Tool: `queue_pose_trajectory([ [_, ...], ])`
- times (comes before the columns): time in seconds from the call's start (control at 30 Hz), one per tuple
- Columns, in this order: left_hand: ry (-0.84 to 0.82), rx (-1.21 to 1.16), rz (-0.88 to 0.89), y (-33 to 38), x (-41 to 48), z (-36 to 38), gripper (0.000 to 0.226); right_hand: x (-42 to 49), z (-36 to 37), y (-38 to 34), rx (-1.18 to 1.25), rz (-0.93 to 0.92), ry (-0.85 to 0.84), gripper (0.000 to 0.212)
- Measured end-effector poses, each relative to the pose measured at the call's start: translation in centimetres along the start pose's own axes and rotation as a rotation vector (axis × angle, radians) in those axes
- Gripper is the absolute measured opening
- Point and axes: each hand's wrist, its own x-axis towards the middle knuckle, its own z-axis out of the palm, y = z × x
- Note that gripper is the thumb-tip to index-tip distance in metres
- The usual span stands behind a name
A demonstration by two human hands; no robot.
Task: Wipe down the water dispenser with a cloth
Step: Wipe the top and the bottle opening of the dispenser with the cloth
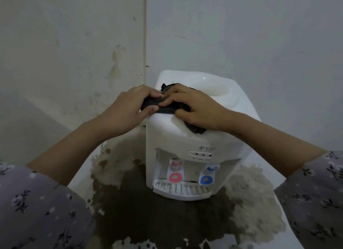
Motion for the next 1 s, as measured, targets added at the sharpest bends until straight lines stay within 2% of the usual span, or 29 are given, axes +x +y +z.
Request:
queue_pose_trajectory([
  [0.27, 0.083, 0.042, 0.094, 0.1, -3.0, 0.6, 0.030, -2.3, 1.5, -2.4, -0.010, -0.022, 0.095, 0.042],
  [0.57, 0.181, 0.063, 0.145, -0.8, -5.0, 2.5, 0.031, -3.4, 4.8, -3.4, -0.307, -0.137, 0.232, 0.034],
  [0.7, 0.155, 0.171, 0.159, -1.3, -5.4, 3.5, 0.024, -3.7, 7.4, -2.9, -0.462, -0.248, 0.240, 0.033],
  [0.83, 0.124, 0.230, 0.227, -1.5, -6.4, 4.4, 0.021, -4.9, 7.8, -3.2, -0.393, -0.308, 0.248, 0.032],
  [0.93, 0.270, 0.143, 0.257, -0.4, -6.1, 3.9, 0.024, -4.4, 5.5, -3.4, -0.328, -0.355, 0.425, 0.037],
  [1.0, 0.377, 0.115, 0.238, 0.7, -4.9, 3.2, 0.027, -3.5, 3.7, -3.2, -0.292, -0.342, 0.514, 0.026],
])
